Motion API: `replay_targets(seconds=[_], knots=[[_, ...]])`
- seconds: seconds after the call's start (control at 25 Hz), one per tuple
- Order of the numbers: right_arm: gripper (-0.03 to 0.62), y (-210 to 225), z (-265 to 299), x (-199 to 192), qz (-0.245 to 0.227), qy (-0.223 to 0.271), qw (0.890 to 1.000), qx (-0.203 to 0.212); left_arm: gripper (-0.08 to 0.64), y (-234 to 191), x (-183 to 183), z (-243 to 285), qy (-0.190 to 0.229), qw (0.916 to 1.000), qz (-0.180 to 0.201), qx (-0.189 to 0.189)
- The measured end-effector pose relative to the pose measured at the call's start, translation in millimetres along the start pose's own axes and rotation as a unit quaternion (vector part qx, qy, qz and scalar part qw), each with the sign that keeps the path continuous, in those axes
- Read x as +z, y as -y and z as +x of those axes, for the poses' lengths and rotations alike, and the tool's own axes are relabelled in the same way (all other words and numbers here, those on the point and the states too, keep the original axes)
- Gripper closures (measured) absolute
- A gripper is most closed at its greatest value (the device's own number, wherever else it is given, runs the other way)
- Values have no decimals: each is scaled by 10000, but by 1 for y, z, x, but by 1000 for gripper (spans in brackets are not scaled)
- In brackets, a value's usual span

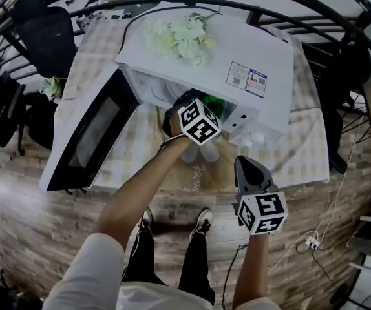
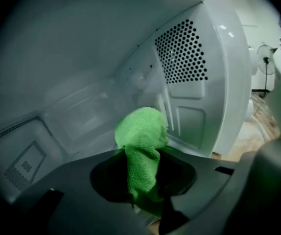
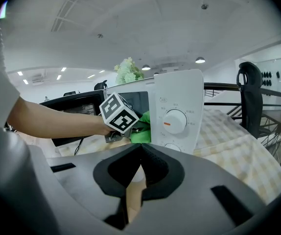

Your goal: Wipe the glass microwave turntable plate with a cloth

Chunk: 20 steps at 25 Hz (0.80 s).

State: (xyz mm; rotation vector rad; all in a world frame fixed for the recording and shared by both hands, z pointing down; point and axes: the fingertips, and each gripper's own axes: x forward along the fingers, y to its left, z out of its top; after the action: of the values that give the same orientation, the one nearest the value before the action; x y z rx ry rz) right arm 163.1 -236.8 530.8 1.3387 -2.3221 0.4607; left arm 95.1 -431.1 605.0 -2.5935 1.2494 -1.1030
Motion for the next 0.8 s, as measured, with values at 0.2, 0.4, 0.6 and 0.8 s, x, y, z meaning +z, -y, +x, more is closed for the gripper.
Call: replay_targets(seconds=[0.2,0.4,0.6,0.8], knots=[[578,1,0,-3,-8,-20,10000,52,431,-38,-1,-9,323,9968,25,736],[578,3,0,-13,37,-112,9999,92,431,-111,-32,-10,-5,9880,-381,1499],[578,6,-4,-22,8,-199,9998,57,431,-130,-60,0,-648,9881,-361,1346],[578,7,-5,-19,78,-86,9999,87,434,-112,-56,-5,-528,9917,-5,1168]])
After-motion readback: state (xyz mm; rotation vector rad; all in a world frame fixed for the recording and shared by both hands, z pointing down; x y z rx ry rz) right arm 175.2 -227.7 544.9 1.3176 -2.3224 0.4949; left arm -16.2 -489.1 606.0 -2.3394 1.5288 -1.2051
